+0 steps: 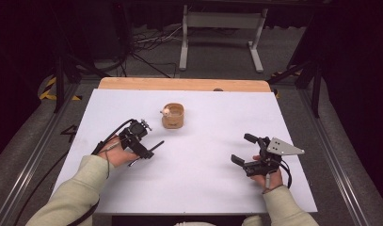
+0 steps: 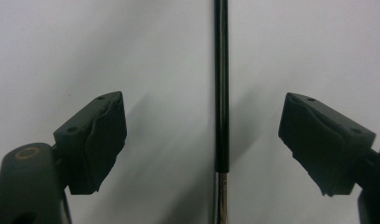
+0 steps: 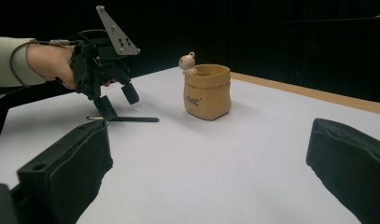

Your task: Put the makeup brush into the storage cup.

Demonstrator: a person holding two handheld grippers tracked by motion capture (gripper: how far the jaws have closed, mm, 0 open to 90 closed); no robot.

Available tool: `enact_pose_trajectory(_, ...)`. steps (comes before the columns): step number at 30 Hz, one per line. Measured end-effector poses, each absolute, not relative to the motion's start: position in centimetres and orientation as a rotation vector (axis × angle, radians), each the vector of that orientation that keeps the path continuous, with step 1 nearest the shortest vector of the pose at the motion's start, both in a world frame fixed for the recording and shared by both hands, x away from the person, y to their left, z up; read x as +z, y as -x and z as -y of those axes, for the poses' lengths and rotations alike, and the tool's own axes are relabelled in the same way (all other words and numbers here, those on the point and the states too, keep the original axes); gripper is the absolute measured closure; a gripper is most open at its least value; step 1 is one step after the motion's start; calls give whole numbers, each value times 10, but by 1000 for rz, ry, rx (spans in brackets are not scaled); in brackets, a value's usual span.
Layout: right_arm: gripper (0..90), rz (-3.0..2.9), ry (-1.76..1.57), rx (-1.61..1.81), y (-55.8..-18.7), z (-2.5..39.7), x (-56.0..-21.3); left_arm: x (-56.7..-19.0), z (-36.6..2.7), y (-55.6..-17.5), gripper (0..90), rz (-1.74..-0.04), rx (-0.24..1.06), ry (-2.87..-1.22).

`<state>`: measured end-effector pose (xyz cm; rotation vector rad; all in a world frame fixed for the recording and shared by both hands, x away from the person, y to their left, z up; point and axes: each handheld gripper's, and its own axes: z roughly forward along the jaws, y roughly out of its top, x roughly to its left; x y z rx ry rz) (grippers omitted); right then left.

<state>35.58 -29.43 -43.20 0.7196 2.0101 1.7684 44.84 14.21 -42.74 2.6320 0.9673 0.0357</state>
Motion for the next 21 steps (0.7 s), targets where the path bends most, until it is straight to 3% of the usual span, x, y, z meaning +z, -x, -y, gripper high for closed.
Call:
enact_pose_trajectory(8, 3, -2009, -723, 1771, -356, 295, -432, -431, -139, -448, 279, -944, 20, -2660)
enact_pose_trajectory(13, 4, -2009, -722, 1772, -356, 295, -432, -429, -139, -448, 463, -933, 30, -2685)
enact_pose_trajectory(21, 4, -2013, -721, 1773, -356, 294, -432, -428, -138, -445, 648, -899, 76, -2716)
